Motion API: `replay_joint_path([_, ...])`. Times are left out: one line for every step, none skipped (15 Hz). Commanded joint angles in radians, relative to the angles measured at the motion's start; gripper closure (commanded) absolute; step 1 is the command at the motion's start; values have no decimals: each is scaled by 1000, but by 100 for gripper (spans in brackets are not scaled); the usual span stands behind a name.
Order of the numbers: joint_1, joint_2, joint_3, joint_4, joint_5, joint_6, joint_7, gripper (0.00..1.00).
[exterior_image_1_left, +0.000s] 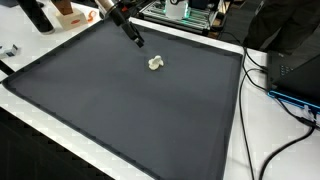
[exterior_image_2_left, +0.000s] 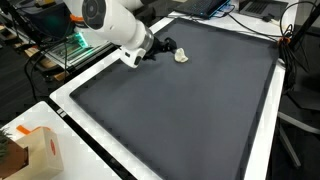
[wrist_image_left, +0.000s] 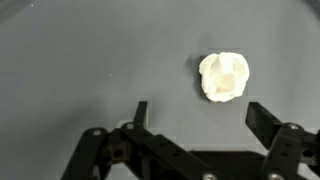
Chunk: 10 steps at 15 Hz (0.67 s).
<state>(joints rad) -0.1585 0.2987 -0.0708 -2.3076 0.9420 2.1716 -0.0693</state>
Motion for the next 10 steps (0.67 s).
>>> replay_joint_path([-8, 73, -10, 48, 46, -38, 7, 0])
replay_joint_path([-4, 84, -11, 58, 46, -37, 17, 0])
replay_joint_path([-1, 94, -12, 68, 45, -37, 28, 0])
replay_joint_path([2, 102, -12, 77, 42, -35, 43, 0])
replay_joint_path([4, 110, -12, 90, 37, -37, 59, 0])
replay_joint_path([7, 116, -13, 101, 32, -38, 76, 0])
replay_joint_path([11, 121, -13, 113, 25, -36, 96, 0])
replay_joint_path([17, 126, -14, 126, 16, -32, 118, 0])
replay_joint_path([22, 130, -16, 138, 7, -34, 141, 0])
replay_joint_path([29, 132, -17, 152, -7, -31, 166, 0])
